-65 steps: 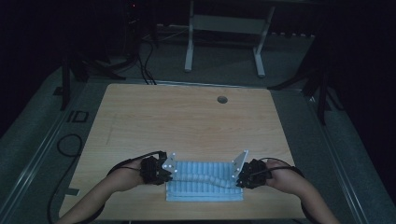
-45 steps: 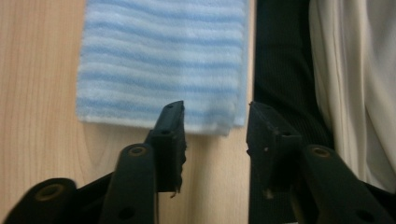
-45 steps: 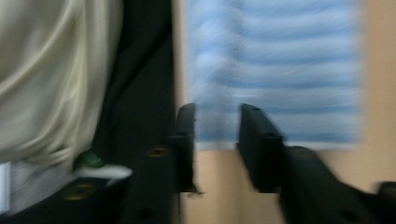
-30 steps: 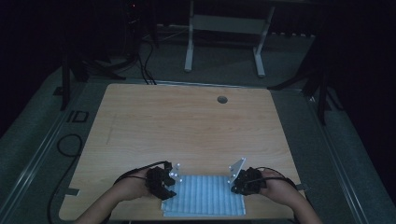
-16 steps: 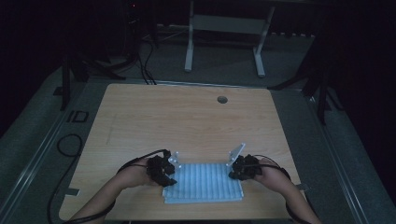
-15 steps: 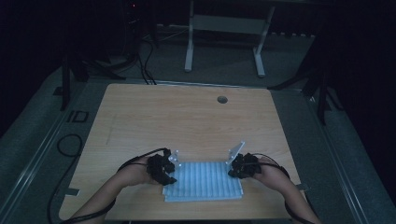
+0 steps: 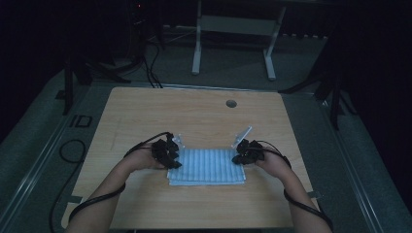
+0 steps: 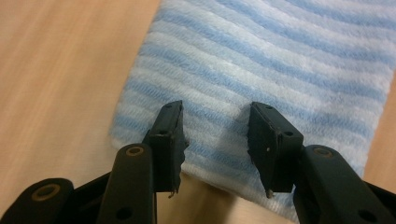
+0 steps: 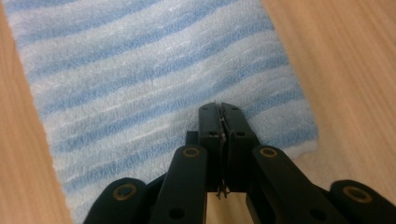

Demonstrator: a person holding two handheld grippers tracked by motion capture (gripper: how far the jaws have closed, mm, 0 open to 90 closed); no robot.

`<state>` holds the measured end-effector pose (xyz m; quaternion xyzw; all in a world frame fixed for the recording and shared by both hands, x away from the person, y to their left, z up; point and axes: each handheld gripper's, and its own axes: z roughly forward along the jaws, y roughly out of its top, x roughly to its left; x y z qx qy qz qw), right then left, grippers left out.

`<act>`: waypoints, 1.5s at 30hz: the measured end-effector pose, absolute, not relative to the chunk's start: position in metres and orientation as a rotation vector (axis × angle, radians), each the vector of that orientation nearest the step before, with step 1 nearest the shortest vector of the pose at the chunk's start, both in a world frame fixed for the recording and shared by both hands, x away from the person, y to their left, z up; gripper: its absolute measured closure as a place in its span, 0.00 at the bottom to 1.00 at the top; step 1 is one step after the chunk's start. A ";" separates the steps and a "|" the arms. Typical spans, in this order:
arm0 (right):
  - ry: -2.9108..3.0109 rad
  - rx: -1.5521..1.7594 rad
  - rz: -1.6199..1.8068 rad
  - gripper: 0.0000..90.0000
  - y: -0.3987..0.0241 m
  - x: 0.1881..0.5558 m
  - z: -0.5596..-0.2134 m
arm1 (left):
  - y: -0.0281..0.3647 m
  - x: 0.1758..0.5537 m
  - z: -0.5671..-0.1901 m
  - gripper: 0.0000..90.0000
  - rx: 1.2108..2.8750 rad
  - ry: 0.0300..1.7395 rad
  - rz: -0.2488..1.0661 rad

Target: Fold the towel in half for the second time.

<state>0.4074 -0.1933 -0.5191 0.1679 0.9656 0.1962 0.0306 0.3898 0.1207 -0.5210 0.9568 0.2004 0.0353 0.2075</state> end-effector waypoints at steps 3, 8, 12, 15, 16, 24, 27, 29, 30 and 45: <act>2.979 0.536 0.617 0.97 -0.192 0.412 -0.519 | 0.122 0.396 -0.521 0.62 2.657 0.579 0.094; 2.991 0.517 0.638 0.91 -0.193 0.411 -0.514 | 0.124 0.394 -0.520 0.60 2.640 0.590 0.083; 2.981 0.494 0.692 0.86 -0.194 0.407 -0.507 | 0.123 0.388 -0.515 0.56 2.635 0.583 0.095; 2.951 0.498 0.753 0.77 -0.196 0.405 -0.502 | 0.122 0.382 -0.508 0.53 2.593 0.577 0.087; 2.945 0.506 0.785 0.74 -0.197 0.405 -0.500 | 0.122 0.381 -0.505 0.51 2.579 0.582 0.101; 2.890 0.590 1.053 0.25 -0.203 0.401 -0.496 | 0.123 0.377 -0.501 0.27 2.463 0.679 0.082; 2.813 0.654 1.123 0.16 -0.210 0.402 -0.497 | 0.127 0.373 -0.505 0.17 2.435 0.690 0.131; 2.772 0.690 1.133 0.16 -0.215 0.401 -0.499 | 0.131 0.371 -0.508 0.16 2.409 0.697 0.162; 2.755 0.704 1.130 0.16 -0.218 0.401 -0.500 | 0.134 0.370 -0.509 0.15 2.390 0.710 0.170; 2.569 0.746 1.163 0.15 -0.256 0.375 -0.520 | 0.176 0.347 -0.523 0.10 2.219 0.809 0.279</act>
